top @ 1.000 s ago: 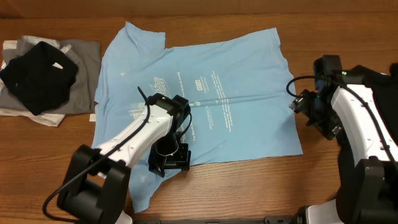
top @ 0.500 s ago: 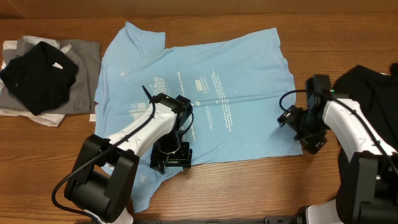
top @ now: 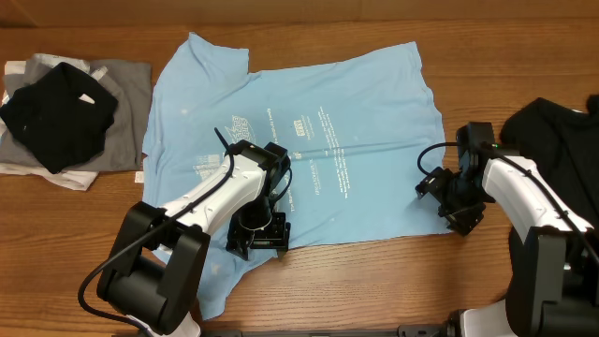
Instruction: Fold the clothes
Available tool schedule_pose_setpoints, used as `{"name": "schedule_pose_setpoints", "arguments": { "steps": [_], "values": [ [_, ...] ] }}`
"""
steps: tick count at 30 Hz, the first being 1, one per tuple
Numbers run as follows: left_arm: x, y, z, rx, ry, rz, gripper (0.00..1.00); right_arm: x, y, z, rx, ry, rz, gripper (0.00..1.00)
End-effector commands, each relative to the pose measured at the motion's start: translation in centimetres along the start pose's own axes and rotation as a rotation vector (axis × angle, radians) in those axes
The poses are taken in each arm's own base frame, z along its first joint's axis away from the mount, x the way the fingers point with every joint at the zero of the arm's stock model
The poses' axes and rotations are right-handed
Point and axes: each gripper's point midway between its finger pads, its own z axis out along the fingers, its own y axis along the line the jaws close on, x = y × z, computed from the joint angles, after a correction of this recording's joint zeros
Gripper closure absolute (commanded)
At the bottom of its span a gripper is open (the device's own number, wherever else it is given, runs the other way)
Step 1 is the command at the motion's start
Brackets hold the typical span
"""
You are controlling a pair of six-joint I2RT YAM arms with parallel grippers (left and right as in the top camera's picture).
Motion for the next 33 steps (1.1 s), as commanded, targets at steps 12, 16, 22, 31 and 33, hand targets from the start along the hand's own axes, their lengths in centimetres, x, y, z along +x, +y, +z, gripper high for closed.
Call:
{"name": "schedule_pose_setpoints", "arguments": {
  "steps": [12,16,22,31,33],
  "values": [
    [0.0,0.1,0.5,-0.014,0.013,0.007,0.26,-7.1,2.6,-1.7,-0.113,-0.306,-0.014,0.00],
    [-0.3,0.0,0.5,-0.010,0.003,0.010,0.25,-7.0,2.7,-1.6,-0.112,-0.302,-0.080,0.03],
    [-0.4,-0.1,0.5,-0.008,-0.001,0.013,0.14,-5.0,5.1,-1.0,-0.228,-0.200,-0.279,0.27],
    [-0.3,-0.1,0.5,-0.009,0.001,0.014,0.14,-4.6,4.9,0.4,-0.215,-0.154,-0.279,0.43],
    [-0.3,-0.1,0.5,-0.008,0.001,0.014,0.13,-4.6,4.8,0.9,-0.206,-0.140,-0.277,0.45]
  ]
}}
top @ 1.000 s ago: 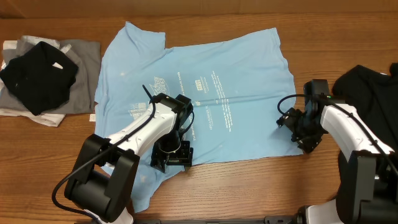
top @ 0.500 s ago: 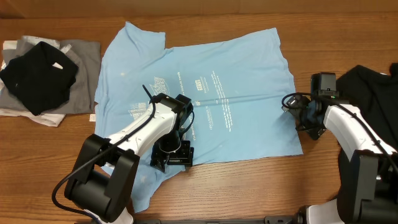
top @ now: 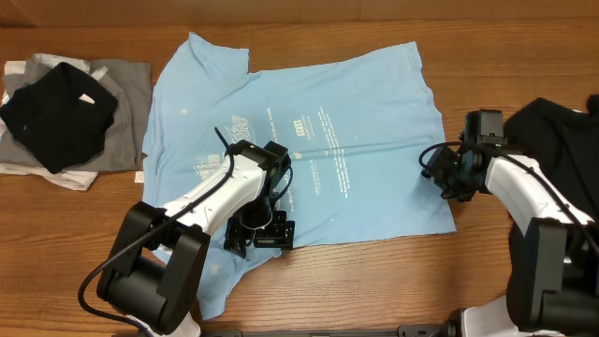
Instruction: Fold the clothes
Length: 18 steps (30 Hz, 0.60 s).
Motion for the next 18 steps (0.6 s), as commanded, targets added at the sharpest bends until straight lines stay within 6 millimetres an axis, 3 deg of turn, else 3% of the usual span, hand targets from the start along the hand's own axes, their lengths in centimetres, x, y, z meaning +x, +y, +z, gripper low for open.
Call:
{"name": "schedule_pose_setpoints", "arguments": {
  "steps": [1,7,11,18],
  "values": [
    [0.1,0.1,0.5,-0.016,0.017,0.009,0.13,0.5,-0.2,1.0,0.001,0.034,-0.011,0.49],
    [0.1,0.1,0.5,-0.016,0.018,0.017,0.13,0.4,-0.2,1.1,0.001,0.032,-0.010,0.94],
    [0.2,0.2,0.5,-0.017,0.021,0.015,0.13,-0.1,0.2,0.5,-0.004,0.023,-0.012,0.96],
    [0.2,0.2,0.5,-0.017,0.021,0.016,0.13,-1.7,1.9,-2.6,-0.012,0.023,-0.015,0.96]
  ]
}}
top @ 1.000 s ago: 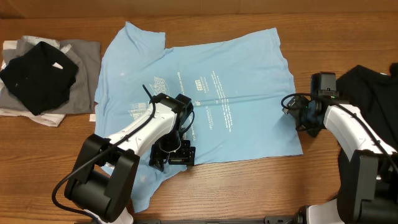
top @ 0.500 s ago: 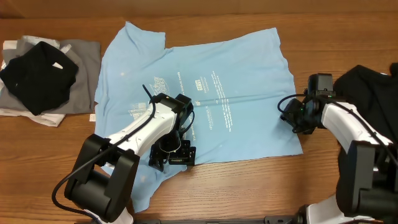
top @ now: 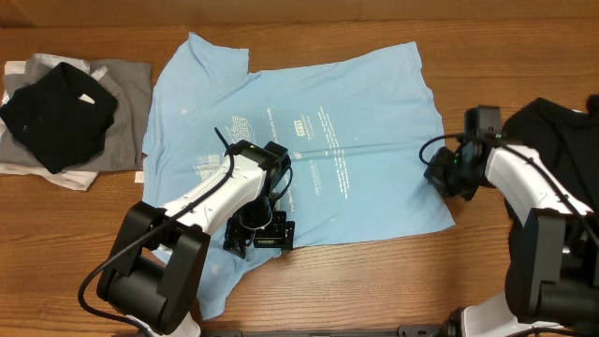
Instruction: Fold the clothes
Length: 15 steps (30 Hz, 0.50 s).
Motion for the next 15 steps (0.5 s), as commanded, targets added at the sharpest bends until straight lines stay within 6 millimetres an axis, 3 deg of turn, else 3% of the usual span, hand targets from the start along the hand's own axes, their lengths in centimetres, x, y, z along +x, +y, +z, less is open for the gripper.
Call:
{"name": "schedule_pose_setpoints", "arguments": {
  "steps": [1,7,11,15],
  "values": [
    [0.1,0.1,0.5,-0.015,0.017,0.017,0.13,-1.7,1.9,-2.2,-0.047,-0.049,-0.021,0.96],
    [-0.1,0.0,0.5,-0.012,0.010,0.019,0.12,0.9,4.0,-1.2,-0.068,0.011,-0.063,0.93],
    [-0.1,0.0,0.5,-0.013,0.011,0.018,0.12,3.1,6.7,-0.2,-0.087,0.026,-0.099,0.80],
    [0.0,0.1,0.5,-0.013,0.012,0.018,0.12,5.1,9.3,0.4,-0.110,0.027,-0.167,0.76]
  ]
}}
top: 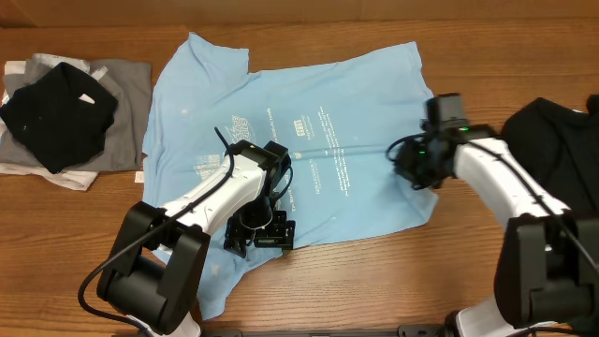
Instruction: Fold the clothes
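A light blue T-shirt lies spread on the wooden table, its printed side up. My left gripper rests on the shirt's lower hem near the front; its jaws are hidden under the wrist, so their state does not show. My right gripper is over the shirt's right side and appears shut on the right edge, which is drawn inward with it. The lower right corner sits pulled in toward the middle.
A black garment lies on a grey one at the far left. Another black garment is heaped at the right edge, beside my right arm. Bare wood runs along the front edge.
My right gripper has moved left from beside the shirt's right edge to over the cloth. The right edge and lower right corner have shifted inward with it. The left arm is unchanged.
First my right gripper sat low off the shirt's lower right corner, while the left one rested on the hem. The right then stood higher along the right edge, close against it. Now it lies inside the shirt's outline, with the edge drawn in.
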Available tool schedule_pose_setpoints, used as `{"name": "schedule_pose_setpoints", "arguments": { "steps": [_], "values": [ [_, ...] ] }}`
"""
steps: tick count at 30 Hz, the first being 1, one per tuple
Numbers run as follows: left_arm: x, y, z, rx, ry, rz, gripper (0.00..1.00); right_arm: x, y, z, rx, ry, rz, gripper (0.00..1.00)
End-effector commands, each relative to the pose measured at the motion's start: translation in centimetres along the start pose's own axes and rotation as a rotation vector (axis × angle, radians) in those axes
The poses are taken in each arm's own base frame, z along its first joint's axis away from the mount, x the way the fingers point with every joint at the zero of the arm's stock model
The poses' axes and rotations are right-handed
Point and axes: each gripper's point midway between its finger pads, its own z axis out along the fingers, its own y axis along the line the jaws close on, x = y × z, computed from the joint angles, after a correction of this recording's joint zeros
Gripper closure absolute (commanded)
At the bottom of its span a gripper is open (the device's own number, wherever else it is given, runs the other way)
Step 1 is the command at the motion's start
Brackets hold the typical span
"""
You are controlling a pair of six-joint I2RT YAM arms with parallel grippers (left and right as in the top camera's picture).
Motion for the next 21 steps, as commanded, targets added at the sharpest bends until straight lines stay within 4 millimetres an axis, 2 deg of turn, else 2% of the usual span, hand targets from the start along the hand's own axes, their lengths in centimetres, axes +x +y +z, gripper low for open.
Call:
{"name": "schedule_pose_setpoints", "arguments": {
  "steps": [1,3,5,7,11,16,18,21],
  "values": [
    [0.1,0.1,0.5,-0.016,0.018,0.016,0.12,1.5,2.0,0.4,-0.022,0.010,-0.025,0.72],
    [0.1,0.1,0.5,-0.016,0.019,0.016,0.13,1.8,2.6,0.5,-0.030,0.010,-0.046,0.60],
    [0.2,0.2,0.5,-0.017,0.020,0.016,0.13,1.7,2.8,0.5,-0.033,0.005,-0.051,0.29],
    [0.2,0.1,0.5,-0.017,0.020,0.016,0.13,1.3,2.7,0.0,-0.029,0.000,-0.040,0.13],
    [0.2,0.2,0.5,-0.017,0.022,0.016,0.12,-0.9,1.7,-2.4,-0.004,-0.019,0.015,0.08],
    [0.3,0.2,0.5,-0.018,0.024,0.015,0.12,-4.5,-1.4,-7.5,0.084,-0.077,0.104,0.07],
    [0.3,0.2,0.5,-0.018,0.024,0.015,0.12,-4.9,-3.4,-8.8,0.120,-0.076,0.157,0.05],
    [0.2,0.2,0.5,-0.018,0.023,0.015,0.12,-4.2,-6.6,-9.4,0.162,-0.026,0.250,0.04]
  ]
}}
